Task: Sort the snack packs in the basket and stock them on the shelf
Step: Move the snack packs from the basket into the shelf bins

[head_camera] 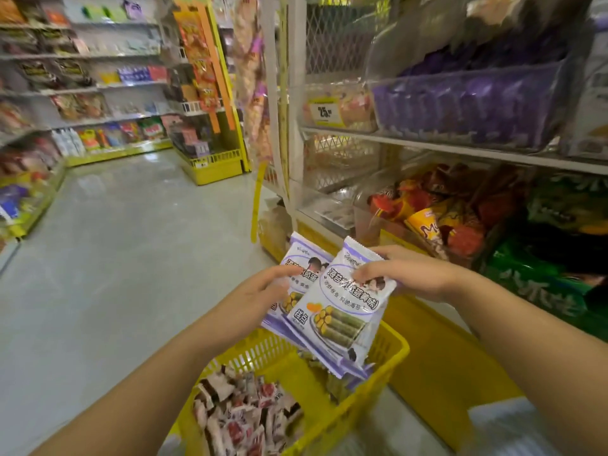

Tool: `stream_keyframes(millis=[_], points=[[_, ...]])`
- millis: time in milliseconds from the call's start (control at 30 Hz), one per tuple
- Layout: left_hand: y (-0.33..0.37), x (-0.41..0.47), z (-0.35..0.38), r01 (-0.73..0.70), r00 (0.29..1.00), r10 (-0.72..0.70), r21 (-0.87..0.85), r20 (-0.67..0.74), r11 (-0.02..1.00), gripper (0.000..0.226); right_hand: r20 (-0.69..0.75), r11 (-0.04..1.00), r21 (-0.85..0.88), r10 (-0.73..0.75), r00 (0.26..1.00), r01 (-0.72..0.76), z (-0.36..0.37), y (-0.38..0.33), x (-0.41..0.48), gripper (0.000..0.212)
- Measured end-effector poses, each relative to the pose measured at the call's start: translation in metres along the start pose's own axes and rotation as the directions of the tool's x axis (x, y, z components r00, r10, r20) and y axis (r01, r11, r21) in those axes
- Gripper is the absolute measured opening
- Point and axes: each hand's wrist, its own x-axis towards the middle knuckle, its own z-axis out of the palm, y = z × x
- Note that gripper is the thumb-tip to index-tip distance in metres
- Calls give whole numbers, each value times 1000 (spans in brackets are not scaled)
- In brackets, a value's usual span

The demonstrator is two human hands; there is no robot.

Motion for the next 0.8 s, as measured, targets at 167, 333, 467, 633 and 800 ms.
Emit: stream_keyframes(millis=[167,333,467,633,800], points=[[-11,9,17,24,994,-28,37,107,999,46,-20,992,-18,126,992,-126,4,11,15,42],[-15,15,27,103,926,-101,14,363,995,45,29,989,-6,148,989,-147,17,11,25,39],[-15,16,28,226,896,-171,-90,409,970,28,-3,987,61,151,988,-151,22,11,28,50],[-11,25,39,154,979,-119,-217,164,964,46,-265,940,340,75,961,21,29,5,27,92],[-8,29,39,91,996,-90,-308,17,947,43,-233,902,419,-6,972,106,29,-1,18,90]])
